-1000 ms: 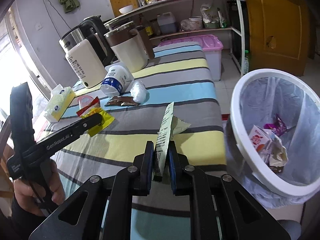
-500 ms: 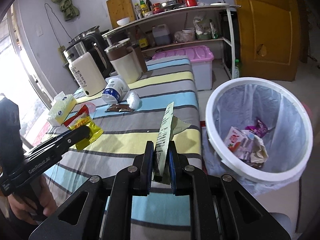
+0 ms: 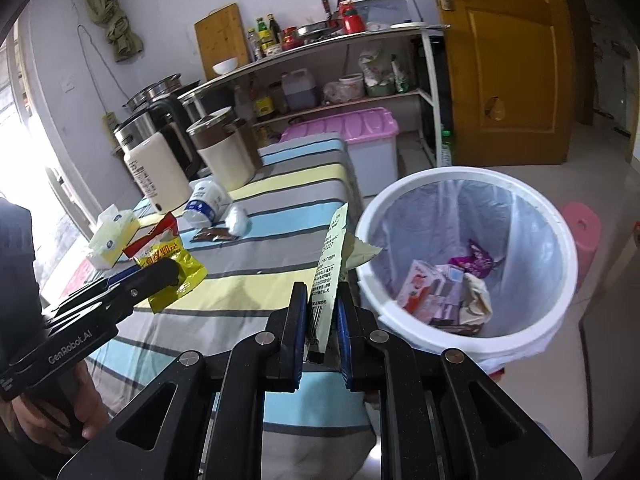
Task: Collect trash
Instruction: 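Carry the snack bag and paper strip over the bin with both tools, then open both tools to drop the snack bag and paper strip into the bin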
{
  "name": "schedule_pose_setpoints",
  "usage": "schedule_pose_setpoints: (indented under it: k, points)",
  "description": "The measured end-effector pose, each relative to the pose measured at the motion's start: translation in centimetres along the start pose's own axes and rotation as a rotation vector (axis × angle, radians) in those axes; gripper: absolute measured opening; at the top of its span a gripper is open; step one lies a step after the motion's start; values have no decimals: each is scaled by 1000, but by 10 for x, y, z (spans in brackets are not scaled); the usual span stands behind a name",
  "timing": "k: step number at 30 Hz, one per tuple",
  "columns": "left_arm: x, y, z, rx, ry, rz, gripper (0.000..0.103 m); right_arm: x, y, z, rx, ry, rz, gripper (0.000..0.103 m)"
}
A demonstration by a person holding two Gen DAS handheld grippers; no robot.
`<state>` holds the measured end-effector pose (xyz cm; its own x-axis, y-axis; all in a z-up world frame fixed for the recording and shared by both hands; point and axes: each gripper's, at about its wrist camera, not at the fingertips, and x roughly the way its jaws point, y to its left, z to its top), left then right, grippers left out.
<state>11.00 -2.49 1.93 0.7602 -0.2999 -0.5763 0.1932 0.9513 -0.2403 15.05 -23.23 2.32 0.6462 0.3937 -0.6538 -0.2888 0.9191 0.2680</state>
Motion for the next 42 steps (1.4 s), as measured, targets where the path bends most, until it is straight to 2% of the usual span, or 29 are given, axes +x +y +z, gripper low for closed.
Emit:
schedule_pose_setpoints:
  k: [10, 25, 33, 42]
  points:
    - [29, -38, 12, 72, 16, -69, 28, -7, -43, 4, 68, -20, -69, 15]
    - [95, -82, 20, 146, 94, -155, 29, 0, -98, 3, 150, 2, -153, 15]
    - [121, -92, 20, 154, 132, -172, 29, 12, -115, 0, 162, 42, -183, 16]
    - [132, -89, 19, 143, 160, -182, 32, 12, -120, -1, 168, 39, -190, 17]
